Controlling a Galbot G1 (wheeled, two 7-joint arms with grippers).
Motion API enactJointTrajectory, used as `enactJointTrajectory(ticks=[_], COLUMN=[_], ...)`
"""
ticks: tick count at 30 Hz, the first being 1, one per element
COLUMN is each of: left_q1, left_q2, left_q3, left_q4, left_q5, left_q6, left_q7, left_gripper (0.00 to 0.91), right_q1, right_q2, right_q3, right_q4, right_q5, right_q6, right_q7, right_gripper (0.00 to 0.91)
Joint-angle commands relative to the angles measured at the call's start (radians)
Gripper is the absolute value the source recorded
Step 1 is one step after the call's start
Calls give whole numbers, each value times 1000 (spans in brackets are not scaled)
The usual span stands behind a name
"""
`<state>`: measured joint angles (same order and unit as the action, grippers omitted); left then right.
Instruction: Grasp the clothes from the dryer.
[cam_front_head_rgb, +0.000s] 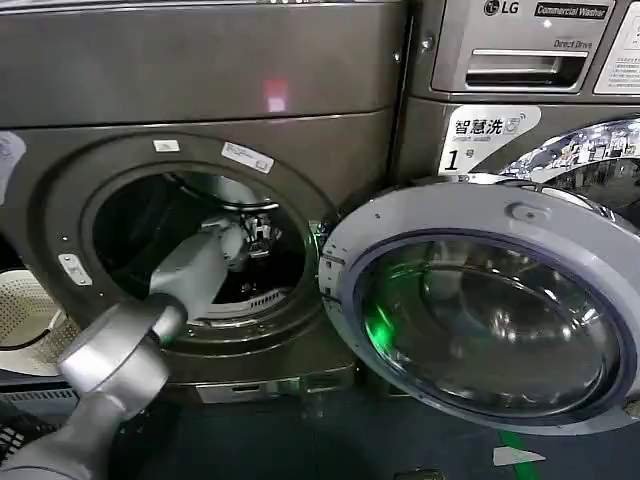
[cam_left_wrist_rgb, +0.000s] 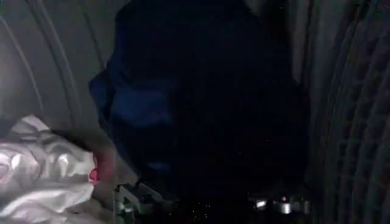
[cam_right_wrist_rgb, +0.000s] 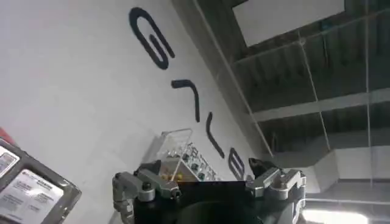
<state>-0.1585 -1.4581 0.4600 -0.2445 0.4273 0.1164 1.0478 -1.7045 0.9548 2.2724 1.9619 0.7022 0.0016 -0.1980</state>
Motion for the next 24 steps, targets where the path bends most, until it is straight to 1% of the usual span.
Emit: enactJointTrajectory(ticks=[1,3,4,5,6,7,8,9,10,24], left_q1=[19,27,30,30,30,30,28,27,26,1], left_q2=[-14,-16,-17,-17,-17,-18,-18,-18,-18,-14], left_q3=[13,11,9,6,5,6,6,6,5,-20], left_q4=[19,19,19,19,19,19,19,18,17,4], left_q5=[4,2,1,1,1,3,3,4,5,-22], left_q6=[-8,-10,-10,-11,-13,-15,-17,-17,-19,-19], left_q7=[-53,-53,-53,-53,-52,-51,-48,-43,-41,-21], left_gripper=[907,853,728,546,330,148,137,57,0,0], right_q1=[0,0,0,1,1,1,2,2,2,3], right_q2=[3,2,2,2,2,2,2,3,4,7], right_q3=[-1,-1,-1,-2,-2,-3,-3,-3,-4,-11], right_q4=[0,0,0,0,0,0,0,0,0,6], right_q5=[-2,-3,-3,-3,-4,-4,-4,-5,-5,-6], right_q6=[2,2,2,2,2,3,3,3,3,5], right_q7=[-2,-2,-2,-2,-2,-2,-2,-2,-2,-3], right_gripper=[907,907,907,907,907,907,907,907,907,907])
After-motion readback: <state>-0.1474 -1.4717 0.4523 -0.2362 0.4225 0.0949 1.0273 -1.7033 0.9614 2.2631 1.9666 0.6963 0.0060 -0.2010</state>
